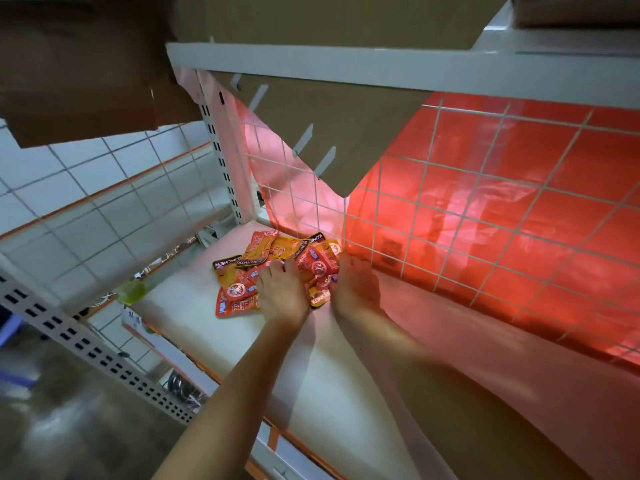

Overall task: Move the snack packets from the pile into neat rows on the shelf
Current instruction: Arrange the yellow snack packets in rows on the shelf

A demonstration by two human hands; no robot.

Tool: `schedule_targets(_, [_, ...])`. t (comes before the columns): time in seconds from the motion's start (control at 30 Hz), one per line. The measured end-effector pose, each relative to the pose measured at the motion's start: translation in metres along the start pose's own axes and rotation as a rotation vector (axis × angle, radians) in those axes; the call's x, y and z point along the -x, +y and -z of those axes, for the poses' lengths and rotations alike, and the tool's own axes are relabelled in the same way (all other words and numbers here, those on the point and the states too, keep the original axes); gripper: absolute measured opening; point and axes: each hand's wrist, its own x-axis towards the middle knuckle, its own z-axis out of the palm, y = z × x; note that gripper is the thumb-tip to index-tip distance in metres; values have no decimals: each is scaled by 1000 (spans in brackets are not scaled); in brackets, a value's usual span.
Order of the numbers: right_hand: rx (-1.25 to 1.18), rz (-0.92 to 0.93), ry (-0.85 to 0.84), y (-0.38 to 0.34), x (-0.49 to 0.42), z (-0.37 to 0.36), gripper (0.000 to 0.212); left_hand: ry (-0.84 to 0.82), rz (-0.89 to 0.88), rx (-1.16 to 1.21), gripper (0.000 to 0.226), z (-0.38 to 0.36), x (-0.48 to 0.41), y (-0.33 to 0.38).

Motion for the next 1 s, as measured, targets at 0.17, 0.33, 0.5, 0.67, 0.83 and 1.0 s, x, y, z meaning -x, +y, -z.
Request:
schedule_targets(0.17, [-33, 50, -140, 10, 9, 23, 57, -49, 54, 119, 53, 8, 21, 12])
schedule_targets(0.33, [-107, 153, -121, 8, 15, 30, 64, -14, 200, 504, 47, 20, 32, 14])
schedule_targets(0.5, [-133, 222, -229, -8, 14, 26, 85, 43, 310, 700, 41, 27, 39, -3])
schedule_targets(0.67, [58, 261, -106, -13, 29, 17, 56, 16, 409, 815, 32, 35, 43, -13])
schedule_targets(0.83, [2, 105, -106, -8, 52, 24, 38, 0, 434, 940, 21, 37, 54, -11])
schedule_targets(1.0, [179, 18, -188, 9, 86, 44, 58, -61, 430, 1001, 22, 32, 63, 0])
